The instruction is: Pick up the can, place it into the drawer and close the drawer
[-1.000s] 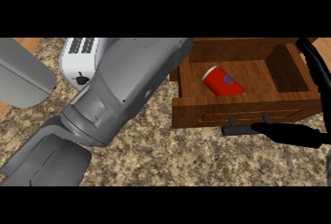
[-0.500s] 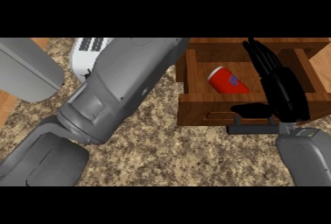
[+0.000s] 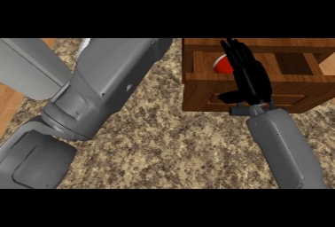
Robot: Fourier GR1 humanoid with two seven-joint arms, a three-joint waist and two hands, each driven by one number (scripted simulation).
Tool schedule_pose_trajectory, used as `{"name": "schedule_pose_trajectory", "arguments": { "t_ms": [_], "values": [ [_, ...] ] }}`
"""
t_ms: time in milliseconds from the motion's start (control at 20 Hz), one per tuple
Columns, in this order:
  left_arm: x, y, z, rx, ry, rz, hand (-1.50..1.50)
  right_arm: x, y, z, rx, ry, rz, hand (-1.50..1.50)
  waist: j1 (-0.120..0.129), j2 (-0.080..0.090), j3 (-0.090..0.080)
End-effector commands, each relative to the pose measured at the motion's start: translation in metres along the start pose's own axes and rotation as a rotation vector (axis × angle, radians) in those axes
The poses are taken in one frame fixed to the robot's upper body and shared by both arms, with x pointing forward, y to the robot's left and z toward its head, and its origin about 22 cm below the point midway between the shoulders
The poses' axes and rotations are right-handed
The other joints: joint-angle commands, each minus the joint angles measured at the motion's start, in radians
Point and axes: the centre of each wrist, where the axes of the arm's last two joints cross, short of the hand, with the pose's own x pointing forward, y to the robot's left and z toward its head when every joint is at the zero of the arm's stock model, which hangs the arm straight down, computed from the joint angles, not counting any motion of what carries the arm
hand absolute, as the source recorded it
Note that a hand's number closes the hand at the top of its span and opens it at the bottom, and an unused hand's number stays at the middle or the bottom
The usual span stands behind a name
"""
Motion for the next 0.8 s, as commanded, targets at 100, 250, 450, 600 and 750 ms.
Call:
{"name": "schedule_pose_trajectory", "arguments": {
  "t_ms": [100,250,450,600,750],
  "values": [
    [0.001,0.023,-0.006,0.018,-0.019,-0.006,-1.5,-0.02,0.021,-0.023,-0.044,0.045,0.076,-1.5,0.024,-0.003,0.0],
    [0.017,0.031,-0.009,0.005,0.003,-0.022,-1.5,-0.017,0.021,-0.04,-0.128,0.054,0.104,-1.5,0.033,0.001,0.001],
    [-0.003,0.047,-0.008,0.004,0.028,-0.021,-1.5,-0.016,0.013,-0.062,-0.157,0.068,0.124,-1.5,0.047,-0.003,0.0],
    [0.012,0.031,-0.002,0.004,0.023,-0.007,-1.5,-0.008,0.004,-0.082,-0.193,0.077,0.129,-1.5,0.067,0.001,0.0],
    [-0.008,0.061,-0.006,0.007,0.023,-0.021,-1.5,-0.023,-0.012,-0.09,-0.218,0.078,0.161,-1.5,0.08,0.006,0.0]
  ]
}}
